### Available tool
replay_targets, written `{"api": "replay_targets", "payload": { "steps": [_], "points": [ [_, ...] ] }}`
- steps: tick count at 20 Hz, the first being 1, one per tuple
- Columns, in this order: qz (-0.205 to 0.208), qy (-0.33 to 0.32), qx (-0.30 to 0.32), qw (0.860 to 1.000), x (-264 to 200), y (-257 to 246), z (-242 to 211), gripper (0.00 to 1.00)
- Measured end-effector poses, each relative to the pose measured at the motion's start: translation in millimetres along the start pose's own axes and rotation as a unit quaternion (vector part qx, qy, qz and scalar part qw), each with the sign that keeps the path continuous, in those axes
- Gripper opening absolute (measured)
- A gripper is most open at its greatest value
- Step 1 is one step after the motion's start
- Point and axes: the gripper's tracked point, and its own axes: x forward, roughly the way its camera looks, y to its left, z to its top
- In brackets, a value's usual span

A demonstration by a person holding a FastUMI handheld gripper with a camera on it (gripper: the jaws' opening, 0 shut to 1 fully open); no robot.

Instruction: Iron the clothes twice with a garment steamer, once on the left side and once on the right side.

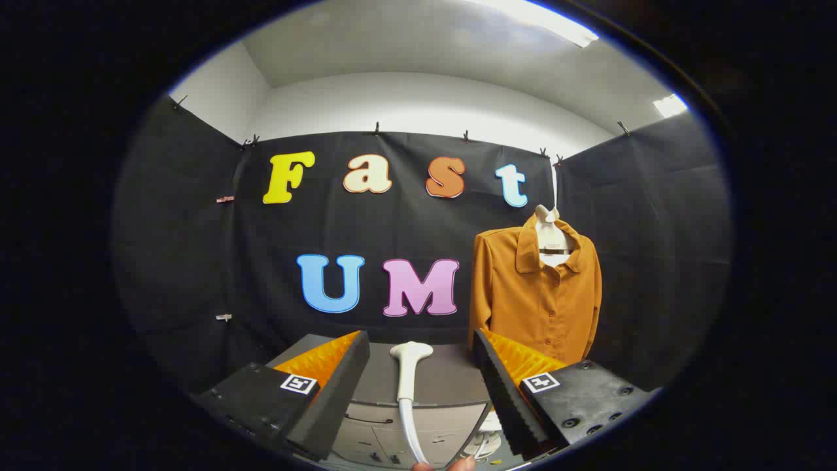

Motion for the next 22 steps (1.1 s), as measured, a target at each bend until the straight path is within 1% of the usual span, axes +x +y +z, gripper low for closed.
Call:
{"api": "replay_targets", "payload": {
  "steps": [5, 11, 22],
  "points": [
    [-0.004, 0.010, 0.016, 1.000, 1, -8, -3, 0.98],
    [-0.009, 0.019, 0.011, 1.000, 4, -10, -9, 0.98],
    [0.010, 0.037, 0.014, 0.999, 11, -10, -23, 0.98]
  ]
}}
